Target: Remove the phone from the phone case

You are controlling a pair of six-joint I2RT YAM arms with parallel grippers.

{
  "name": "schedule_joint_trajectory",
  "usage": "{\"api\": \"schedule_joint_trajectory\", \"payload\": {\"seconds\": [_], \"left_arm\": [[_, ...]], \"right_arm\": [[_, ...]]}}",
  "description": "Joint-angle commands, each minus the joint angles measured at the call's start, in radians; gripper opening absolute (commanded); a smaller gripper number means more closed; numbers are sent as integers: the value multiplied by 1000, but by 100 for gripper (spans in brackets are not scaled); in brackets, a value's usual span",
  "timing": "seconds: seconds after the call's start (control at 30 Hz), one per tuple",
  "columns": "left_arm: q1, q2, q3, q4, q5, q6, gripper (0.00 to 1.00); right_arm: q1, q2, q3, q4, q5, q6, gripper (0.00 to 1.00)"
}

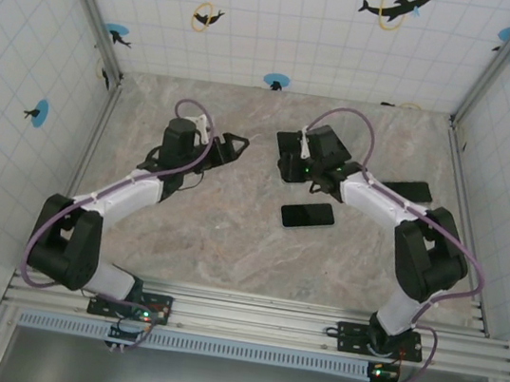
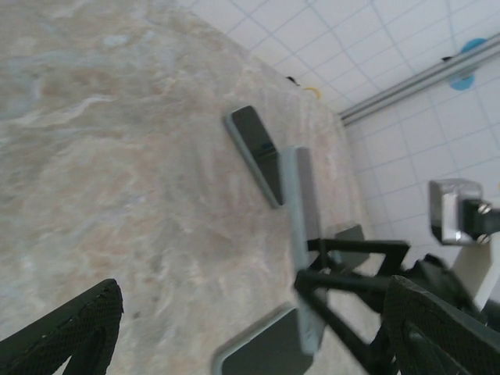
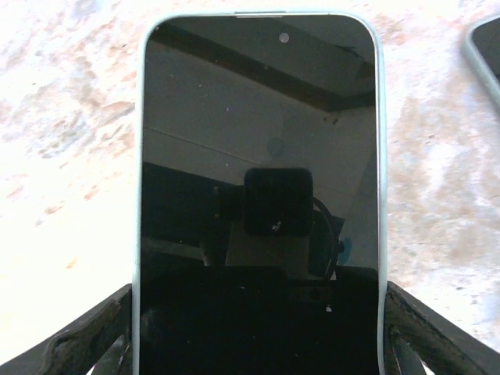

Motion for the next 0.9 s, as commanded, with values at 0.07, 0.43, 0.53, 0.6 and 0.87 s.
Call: {"api": "schedule_joint_trajectory", "payload": {"seconds": [0.07,0.43,0.53,0.6,0.87], "left_arm": [[-35,77,85,66,37,-66,81],[-96,191,203,1,67,-50,53],[-96,201,210,-23,58,-30,51],[-95,206,219,-54,46,-11,50],[-96,181,253,-141,20,37,49]], "right_arm": [[34,-50,-5,87,-33,46,52],[83,-70,14,83,-53,61,52],[86,-79,13,83,-56,67,52],[87,-84,13,79,-54,67,51],[87,-93,-4,39,-9,37,51]]}}
